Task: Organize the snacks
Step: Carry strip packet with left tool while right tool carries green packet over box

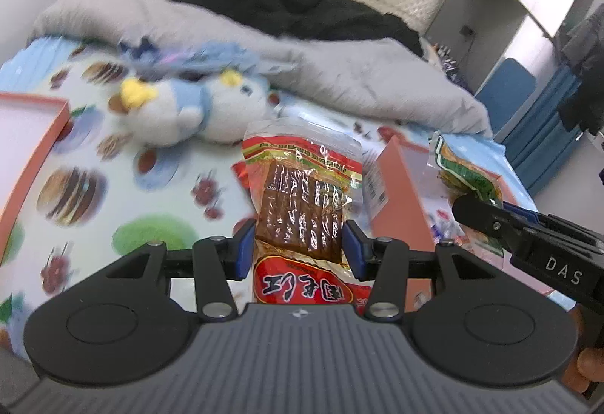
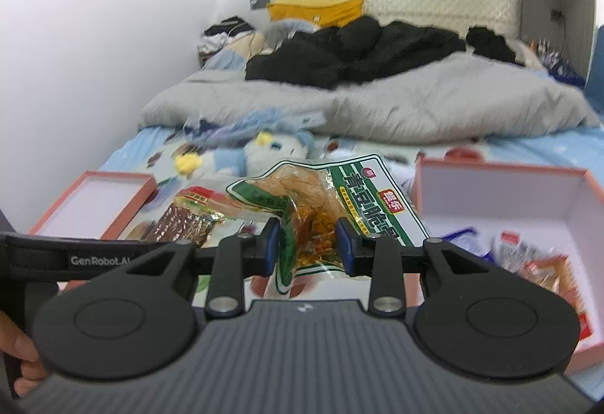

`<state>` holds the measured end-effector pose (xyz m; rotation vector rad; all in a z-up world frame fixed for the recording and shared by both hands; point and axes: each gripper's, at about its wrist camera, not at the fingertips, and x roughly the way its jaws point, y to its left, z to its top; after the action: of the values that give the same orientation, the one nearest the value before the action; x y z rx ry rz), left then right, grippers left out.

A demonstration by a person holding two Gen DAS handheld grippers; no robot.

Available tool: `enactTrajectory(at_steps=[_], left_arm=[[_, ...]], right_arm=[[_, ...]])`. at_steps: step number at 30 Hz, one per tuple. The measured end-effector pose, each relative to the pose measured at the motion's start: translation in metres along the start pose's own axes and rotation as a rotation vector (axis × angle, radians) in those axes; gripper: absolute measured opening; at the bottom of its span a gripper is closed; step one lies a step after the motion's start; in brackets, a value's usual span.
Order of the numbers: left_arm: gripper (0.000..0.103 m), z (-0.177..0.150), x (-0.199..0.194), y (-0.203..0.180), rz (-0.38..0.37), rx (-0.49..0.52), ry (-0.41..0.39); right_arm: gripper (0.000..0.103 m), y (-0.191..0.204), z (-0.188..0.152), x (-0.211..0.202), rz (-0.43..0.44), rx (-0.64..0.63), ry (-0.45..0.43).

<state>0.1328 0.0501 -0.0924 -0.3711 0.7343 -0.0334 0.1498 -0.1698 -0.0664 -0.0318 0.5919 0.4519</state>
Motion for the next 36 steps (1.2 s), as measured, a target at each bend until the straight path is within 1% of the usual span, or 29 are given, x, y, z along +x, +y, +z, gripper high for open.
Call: enactTrajectory(at_steps=[7, 11, 15, 22, 26, 30, 36], left_arm=[[0.054, 0.033, -0.006, -0.038, -0.054, 0.047, -0.044], [0.054, 0.049, -0.004, -0.060, -0.088, 0.069, -0.055], [0.054, 0.059, 0.001, -0.083, -0.113, 0.097, -0.059], [0.054, 0.064, 0.009, -0.125, -0.156, 0.142, -0.061], [0.054, 0.065, 0.021, -0.149, -0.183, 0.162, -0.035], [0.054, 0.061, 0.039, -0.174, -0.202, 0.197, -0.004], [0.054, 0.049, 0.072, -0.205, -0.224, 0.234, 0.073]], right_arm=[[0.035, -0.023, 0.025, -0.017, -0.041, 0.018, -0.062], [0.035, -0.038, 0.032, -0.026, -0.063, 0.030, -0.085], [0.035, -0.052, 0.037, -0.032, -0.095, 0.035, -0.105], [0.035, -0.082, 0.039, -0.042, -0.151, 0.045, -0.122], [0.035, -0.099, 0.038, -0.046, -0.189, 0.042, -0.123], [0.036, -0.122, 0.032, -0.048, -0.224, 0.071, -0.109], [0.036, -0.155, 0.016, -0.041, -0.274, 0.112, -0.069]])
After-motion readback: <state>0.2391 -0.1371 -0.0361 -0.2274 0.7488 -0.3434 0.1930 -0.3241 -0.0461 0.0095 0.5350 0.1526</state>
